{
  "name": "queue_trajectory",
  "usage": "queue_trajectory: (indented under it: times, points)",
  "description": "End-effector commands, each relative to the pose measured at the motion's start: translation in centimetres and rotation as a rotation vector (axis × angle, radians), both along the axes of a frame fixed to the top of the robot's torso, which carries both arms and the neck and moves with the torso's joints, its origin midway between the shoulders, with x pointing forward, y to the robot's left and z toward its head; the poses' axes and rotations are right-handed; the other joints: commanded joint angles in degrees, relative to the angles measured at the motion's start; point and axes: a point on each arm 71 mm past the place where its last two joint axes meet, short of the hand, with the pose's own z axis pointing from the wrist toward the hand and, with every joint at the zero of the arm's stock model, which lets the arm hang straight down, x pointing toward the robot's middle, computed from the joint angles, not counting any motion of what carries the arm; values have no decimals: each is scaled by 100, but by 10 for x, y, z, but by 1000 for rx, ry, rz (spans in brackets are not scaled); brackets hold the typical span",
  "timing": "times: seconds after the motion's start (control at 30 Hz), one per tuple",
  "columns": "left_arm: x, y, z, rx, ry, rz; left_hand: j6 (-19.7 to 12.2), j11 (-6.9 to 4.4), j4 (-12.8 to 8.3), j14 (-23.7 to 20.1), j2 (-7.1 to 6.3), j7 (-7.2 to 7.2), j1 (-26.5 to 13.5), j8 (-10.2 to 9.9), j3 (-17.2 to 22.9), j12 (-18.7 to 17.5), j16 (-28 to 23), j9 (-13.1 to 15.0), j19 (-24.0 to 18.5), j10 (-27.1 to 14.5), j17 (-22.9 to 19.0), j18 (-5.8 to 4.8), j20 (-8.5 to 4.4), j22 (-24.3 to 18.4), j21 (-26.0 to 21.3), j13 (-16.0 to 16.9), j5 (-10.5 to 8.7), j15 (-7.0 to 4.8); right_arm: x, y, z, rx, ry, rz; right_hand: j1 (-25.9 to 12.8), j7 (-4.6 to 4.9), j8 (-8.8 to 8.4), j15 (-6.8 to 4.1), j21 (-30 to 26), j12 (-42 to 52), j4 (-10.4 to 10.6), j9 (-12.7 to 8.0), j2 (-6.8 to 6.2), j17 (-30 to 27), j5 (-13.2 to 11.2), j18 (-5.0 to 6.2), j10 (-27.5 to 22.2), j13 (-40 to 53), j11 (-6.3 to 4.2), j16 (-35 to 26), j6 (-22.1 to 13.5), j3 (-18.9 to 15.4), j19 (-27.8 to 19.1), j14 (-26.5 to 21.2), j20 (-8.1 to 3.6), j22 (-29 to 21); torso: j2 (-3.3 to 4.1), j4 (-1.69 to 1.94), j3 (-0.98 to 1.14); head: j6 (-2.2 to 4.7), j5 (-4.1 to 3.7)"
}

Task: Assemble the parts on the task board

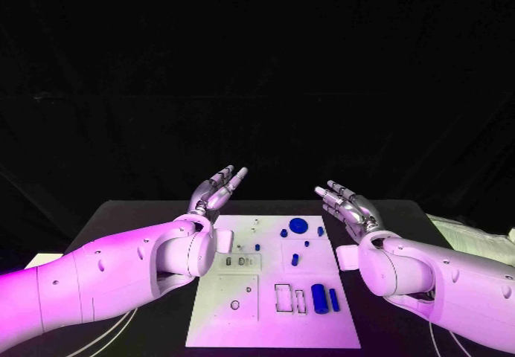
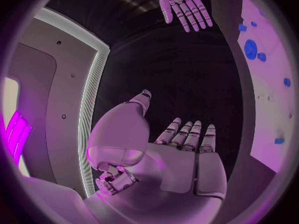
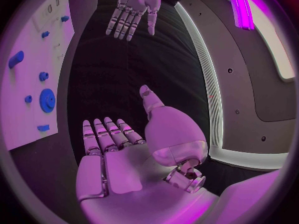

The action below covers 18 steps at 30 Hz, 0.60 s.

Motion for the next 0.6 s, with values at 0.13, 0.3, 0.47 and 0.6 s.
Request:
queue_trajectory:
  times: [0.13, 0.3, 0.47, 0.6]
  points:
    - [1, -9, 3, -44, -9, -108, 92, 73, 11, 32, 4, 517, 252, 28, 64, 29, 38, 11, 4, 34, 11, 116, 99, 11, 26, 14, 44, 74, -5, 9, -2, 53, 4, 234, 535, 890, 56, 134, 444, 77, -285, 37, 25, 67, -28, 211, 476, 46, 99, 126, 348, 103, 797, 655, 77, 182, 2, -2, 0, 1, 0]
    - [1, -9, 3, -44, -9, -108, 241, 186, -37, 357, 46, 606, 269, 56, 52, 74, 120, 30, 107, 249, 64, 87, 161, 41, 72, 44, 53, 153, -6, 9, -3, 57, 8, 260, 960, 865, 211, 4, 793, 293, -542, 130, -46, 177, -223, 339, 1746, 149, 55, 395, 1247, 286, 1465, 1915, 64, 308, 2, -2, 0, 1, 0]
    - [4, 7, 2, -65, -16, -99, 1248, 393, -222, 2967, 108, 706, 460, 274, 49, 406, 968, 149, 2287, 1755, 457, -33, 142, 601, 1140, 211, 66, 307, 10, -16, 6, -163, -134, 173, 1508, 672, 523, -327, 1448, 664, -560, 266, -279, 248, -123, 674, 3653, 211, -221, 823, 3159, 712, 2770, 3815, 54, 525, 20, -13, 2, -53, -79]
    - [3, 12, 1, -74, -12, -105, 2486, 187, -415, 4245, 78, 589, 706, 558, -32, 975, 1443, 278, 3812, 3800, 701, 232, 77, 892, 1877, 413, 55, -46, 17, -19, 16, -264, -209, 180, 1609, 590, 526, -469, 1598, 647, -577, 245, -443, 248, -141, 756, 4077, 187, -353, 872, 3673, 1052, 3083, 4317, 15, 554, 40, -15, 3, -66, -94]
